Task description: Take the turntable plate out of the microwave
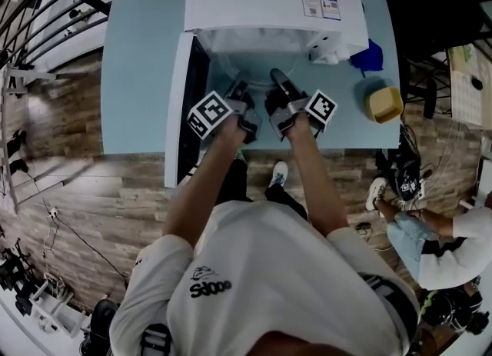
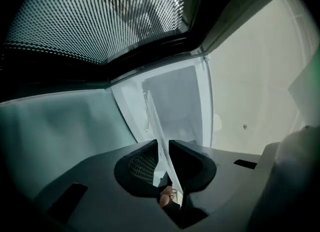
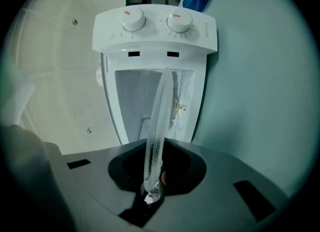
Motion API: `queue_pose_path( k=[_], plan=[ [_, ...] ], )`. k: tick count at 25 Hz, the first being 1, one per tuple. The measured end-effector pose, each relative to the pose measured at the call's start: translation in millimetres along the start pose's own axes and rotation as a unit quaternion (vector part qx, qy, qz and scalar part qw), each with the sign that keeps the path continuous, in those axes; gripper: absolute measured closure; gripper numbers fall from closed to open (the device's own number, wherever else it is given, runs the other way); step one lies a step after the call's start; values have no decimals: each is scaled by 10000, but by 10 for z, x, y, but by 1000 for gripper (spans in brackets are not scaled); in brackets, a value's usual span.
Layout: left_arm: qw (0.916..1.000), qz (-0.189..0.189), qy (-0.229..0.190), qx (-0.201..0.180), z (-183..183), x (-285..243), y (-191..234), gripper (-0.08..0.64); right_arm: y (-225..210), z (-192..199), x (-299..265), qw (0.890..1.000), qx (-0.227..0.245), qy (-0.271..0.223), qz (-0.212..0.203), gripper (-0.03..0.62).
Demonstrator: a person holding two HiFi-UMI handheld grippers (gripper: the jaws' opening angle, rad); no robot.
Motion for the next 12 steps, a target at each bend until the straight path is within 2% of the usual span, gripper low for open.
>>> queue_pose_path(
  k=[5, 9, 12],
  plan=[
    [9994, 222, -257, -56, 254, 277, -221, 488, 166, 112, 343, 9996, 0, 132, -249, 565],
    [9985, 315, -435, -117, 581, 537, -391, 488, 324, 156, 700, 9984, 246, 356, -369, 565],
    [9973, 440, -488, -341, 788, 704, -551, 486, 481, 187, 958, 9965, 478, 463, -512, 565]
  ],
)
Point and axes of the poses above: the fingertips, and each gripper's own axes: x backward along the fingers, y to its left, z out of its underside, the point moved 6 cm from there along x, backward along the fingers, and after that the axes turned 2 degrees about y, right-handed, at the moved point
